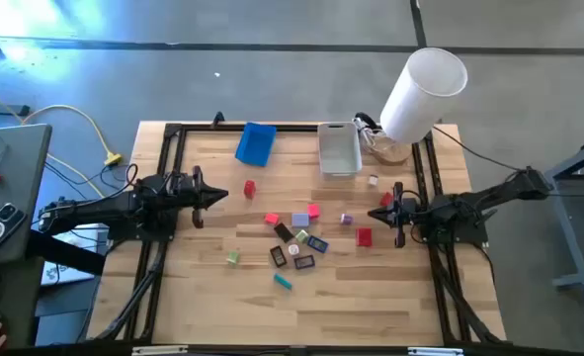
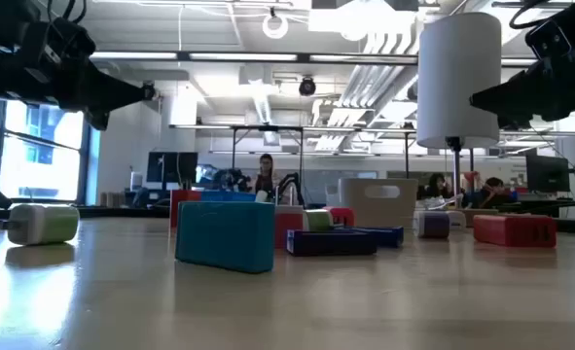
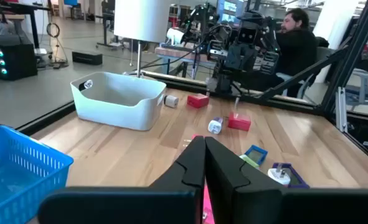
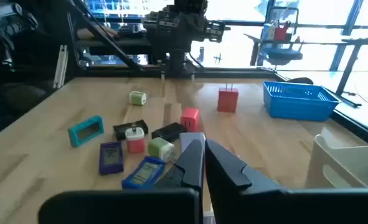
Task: Pick & Place Office items
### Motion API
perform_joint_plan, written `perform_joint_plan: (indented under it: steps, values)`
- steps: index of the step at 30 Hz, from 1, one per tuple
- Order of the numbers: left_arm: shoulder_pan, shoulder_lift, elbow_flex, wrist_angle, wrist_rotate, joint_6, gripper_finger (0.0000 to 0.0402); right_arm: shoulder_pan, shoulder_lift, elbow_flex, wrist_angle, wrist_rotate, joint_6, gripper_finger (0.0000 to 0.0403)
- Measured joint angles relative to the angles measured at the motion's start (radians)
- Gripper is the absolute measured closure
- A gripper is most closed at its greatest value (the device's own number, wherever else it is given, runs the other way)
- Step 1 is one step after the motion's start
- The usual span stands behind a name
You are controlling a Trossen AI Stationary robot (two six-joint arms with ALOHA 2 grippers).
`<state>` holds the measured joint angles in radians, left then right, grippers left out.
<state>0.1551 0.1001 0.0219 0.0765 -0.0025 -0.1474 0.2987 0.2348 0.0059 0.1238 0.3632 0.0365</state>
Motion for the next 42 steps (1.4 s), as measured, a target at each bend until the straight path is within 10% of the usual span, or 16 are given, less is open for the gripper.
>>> perform_joint_plan:
  steps: [18, 37, 42]
  values:
    - [0.0, 0.0, 0.0, -0.001, -0.029, -0.015, 0.04, 0.001, 0.0, 0.005, 0.043, -0.188, 0.098, 0.0398]
    - [0.0, 0.0, 0.0, -0.001, -0.029, -0.018, 0.04, 0.0, 0.087, 0.015, -0.015, -0.139, 0.135, 0.0398]
    - [0.0, 0.0, 0.0, -0.001, -0.029, -0.017, 0.04, 0.0, 0.131, 0.016, -0.016, 0.019, 0.167, 0.0398]
